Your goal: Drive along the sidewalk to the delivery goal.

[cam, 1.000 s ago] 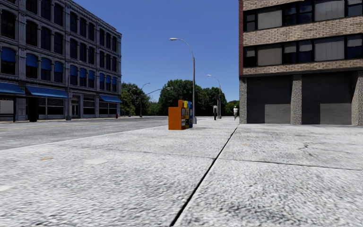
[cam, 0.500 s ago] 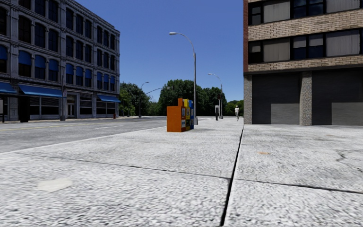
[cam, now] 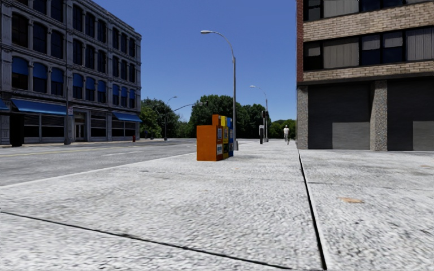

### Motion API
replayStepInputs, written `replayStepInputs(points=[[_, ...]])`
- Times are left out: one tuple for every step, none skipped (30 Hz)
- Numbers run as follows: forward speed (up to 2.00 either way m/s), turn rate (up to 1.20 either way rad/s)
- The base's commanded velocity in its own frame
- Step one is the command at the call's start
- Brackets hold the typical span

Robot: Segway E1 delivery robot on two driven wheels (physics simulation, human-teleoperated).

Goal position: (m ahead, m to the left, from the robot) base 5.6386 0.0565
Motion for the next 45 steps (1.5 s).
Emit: replayStepInputs(points=[[1.98, 0.00], [1.98, 0.00], [1.98, 0.00], [1.98, 0.00], [1.98, 0.00], [1.98, 0.00], [1.98, 0.00], [1.98, 0.00], [1.98, 0.00], [1.98, 0.00], [1.98, 0.00], [1.98, 0.00], [1.98, 0.00], [1.98, 0.00], [1.98, 0.00], [1.98, 0.00], [1.98, 0.00], [1.98, 0.00], [1.98, 0.00], [1.98, 0.00], [1.98, 0.00], [1.98, 0.00], [1.98, 0.00], [1.98, 0.00], [1.98, 0.00], [1.98, 0.00], [1.98, 0.00], [1.98, 0.00], [1.98, 0.00], [1.98, 0.00], [1.98, 0.00], [1.98, 0.00], [1.98, 0.00], [1.98, 0.00], [1.98, 0.00], [1.98, 0.00], [1.98, 0.00], [1.98, 0.00], [1.98, 0.00], [1.98, 0.00], [1.98, 0.00], [1.98, 0.00], [1.98, 0.00], [1.98, 0.00], [1.98, 0.00]])
